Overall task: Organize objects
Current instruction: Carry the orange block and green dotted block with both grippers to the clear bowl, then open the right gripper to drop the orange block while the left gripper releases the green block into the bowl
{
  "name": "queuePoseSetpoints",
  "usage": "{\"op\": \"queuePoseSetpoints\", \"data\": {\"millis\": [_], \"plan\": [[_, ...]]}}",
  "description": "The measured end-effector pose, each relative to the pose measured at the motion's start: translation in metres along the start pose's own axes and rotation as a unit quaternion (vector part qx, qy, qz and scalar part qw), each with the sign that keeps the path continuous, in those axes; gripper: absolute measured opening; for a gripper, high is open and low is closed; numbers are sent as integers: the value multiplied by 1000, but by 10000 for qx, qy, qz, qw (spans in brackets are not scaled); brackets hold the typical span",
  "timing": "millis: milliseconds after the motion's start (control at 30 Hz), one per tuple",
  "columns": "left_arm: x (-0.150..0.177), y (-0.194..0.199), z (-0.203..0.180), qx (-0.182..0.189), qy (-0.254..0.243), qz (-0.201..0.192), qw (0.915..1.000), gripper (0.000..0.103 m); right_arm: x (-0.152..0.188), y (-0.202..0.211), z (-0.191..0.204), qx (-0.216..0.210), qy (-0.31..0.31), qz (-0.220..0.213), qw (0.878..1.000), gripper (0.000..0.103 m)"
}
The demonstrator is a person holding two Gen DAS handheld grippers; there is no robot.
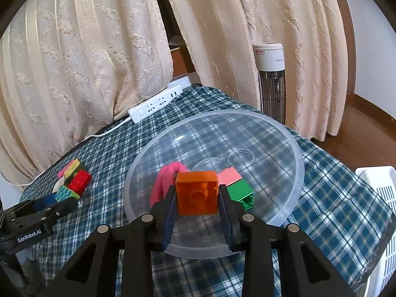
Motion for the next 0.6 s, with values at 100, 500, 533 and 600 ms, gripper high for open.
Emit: {"op": "queuePoseSetpoints", "data": {"millis": [100,500,533,600], "plan": [[-4,-1,-13,97,-94,-21,9999,62,-1,0,-2,6,1,-14,10000,34],[-9,-16,-61,471,-387,139,9980,62,-2,3,-15,30,-105,-66,9999,35],[-9,-17,-64,497,-395,161,9979,62,-2,3,-16,26,-113,-69,9999,35],[-10,-20,-70,543,-435,176,9974,62,-2,3,-18,19,-129,-68,9999,35]]}}
Point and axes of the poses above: each gripper's, at about its wrist camera, not at the fingertips, and y roughly against the way its jaws point, z to its left, x to its underside, the point moved 10 cm from there along -y, roughly the way its jaws point, and after that the axes turned 9 degrees about y, right-handed, at the moved point
